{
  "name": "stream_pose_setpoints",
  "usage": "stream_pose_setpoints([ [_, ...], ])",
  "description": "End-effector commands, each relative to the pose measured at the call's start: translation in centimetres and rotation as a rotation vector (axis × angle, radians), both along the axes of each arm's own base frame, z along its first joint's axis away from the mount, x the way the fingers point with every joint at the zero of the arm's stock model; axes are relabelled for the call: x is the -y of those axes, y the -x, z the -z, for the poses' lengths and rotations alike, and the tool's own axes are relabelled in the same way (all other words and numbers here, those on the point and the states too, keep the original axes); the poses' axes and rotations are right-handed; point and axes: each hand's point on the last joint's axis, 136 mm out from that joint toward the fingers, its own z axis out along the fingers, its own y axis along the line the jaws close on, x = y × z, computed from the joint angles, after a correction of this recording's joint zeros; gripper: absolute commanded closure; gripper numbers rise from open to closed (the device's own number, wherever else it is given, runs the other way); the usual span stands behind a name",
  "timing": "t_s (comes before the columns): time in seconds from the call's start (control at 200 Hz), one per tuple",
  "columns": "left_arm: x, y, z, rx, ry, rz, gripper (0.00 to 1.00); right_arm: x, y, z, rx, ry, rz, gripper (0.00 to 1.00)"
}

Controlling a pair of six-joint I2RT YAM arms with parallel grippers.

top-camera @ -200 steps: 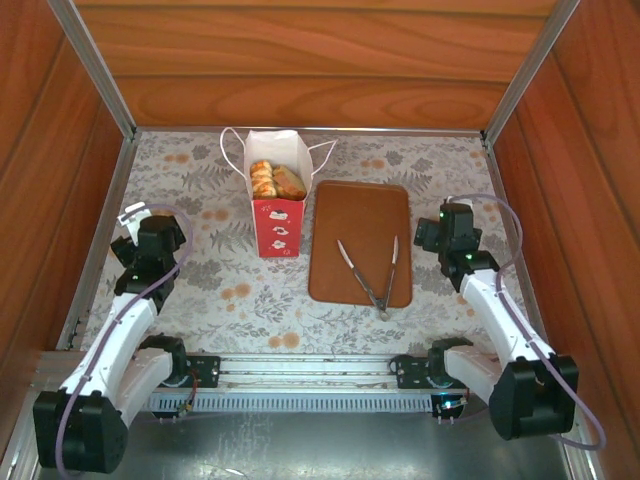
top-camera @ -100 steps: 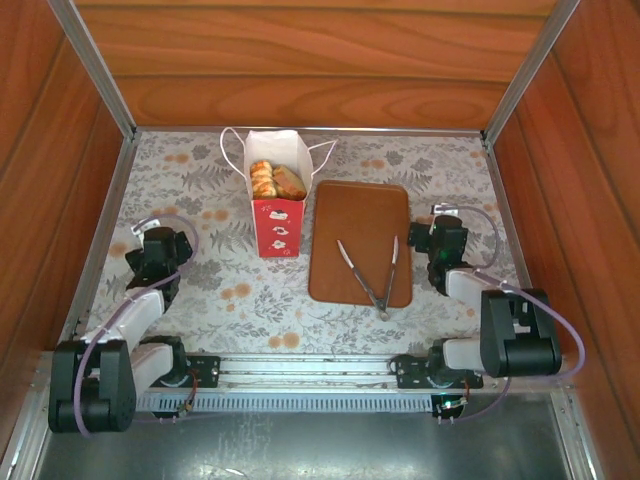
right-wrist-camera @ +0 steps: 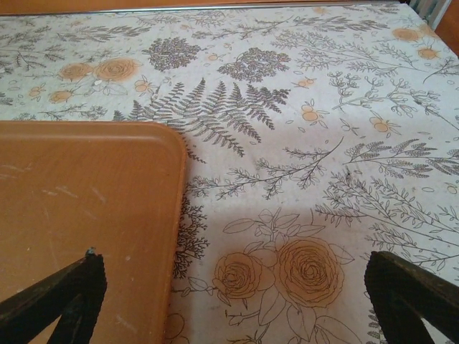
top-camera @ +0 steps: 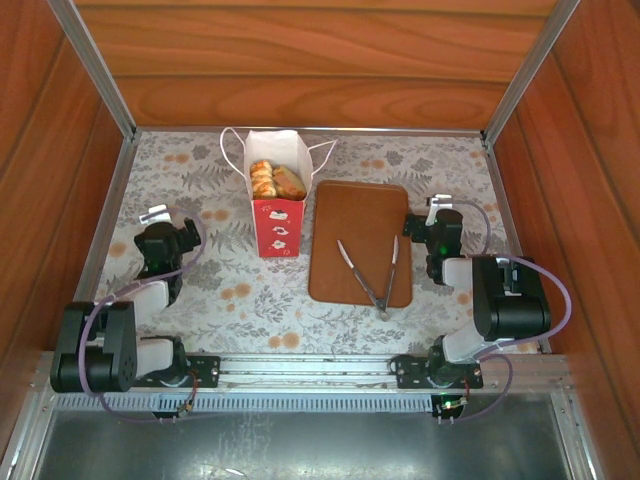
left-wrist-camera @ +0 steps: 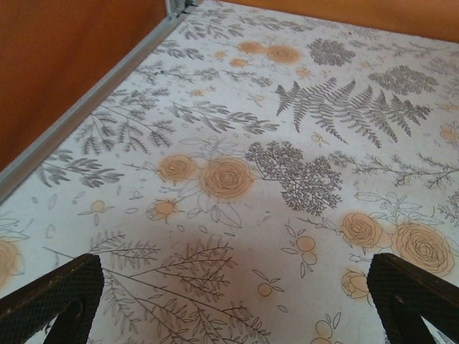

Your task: Place the fake bread into the paper bag

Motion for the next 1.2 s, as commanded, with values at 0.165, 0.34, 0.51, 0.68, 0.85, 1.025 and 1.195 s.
stream_pose_setpoints([
  [0.165, 1.0, -2.7, -2.4, 0.082, -0.053, 0.096, 0.0, -0.1, -0.7, -1.4, 0.045, -0.021, -0.007, 0.0],
  [0.34, 0.3, -2.6, -2.0, 0.128, -0.081, 0.064, 0.0, -0.1, -0.6, -1.4, 0.044, -0.021, -0.007, 0.0],
  [0.51, 1.5, -4.6, 0.2, 0.104, -0.116, 0.134, 0.0, -0.1, -0.6, -1.4, 0.043, -0.021, -0.008, 0.0],
  [0.68, 0.2, -4.8, 0.6, 0.056, -0.091, 0.065, 0.0, -0.1, -0.6, -1.4, 0.043, -0.022, -0.01, 0.0],
  [0.85, 0.6, -4.8, 0.5, 0.056, -0.095, 0.084, 0.0, -0.1, -0.5, -1.4, 0.04, -0.021, -0.008, 0.0],
  [1.025, 0.6, -4.9, 0.5, 0.055, -0.098, 0.085, 0.0, -0.1, -0.5, -1.4, 0.039, -0.021, -0.008, 0.0],
  [1.195, 0.6, -4.9, 0.5, 0.056, -0.098, 0.084, 0.0, -0.2, -0.6, -1.3, 0.033, -0.024, -0.011, 0.0],
])
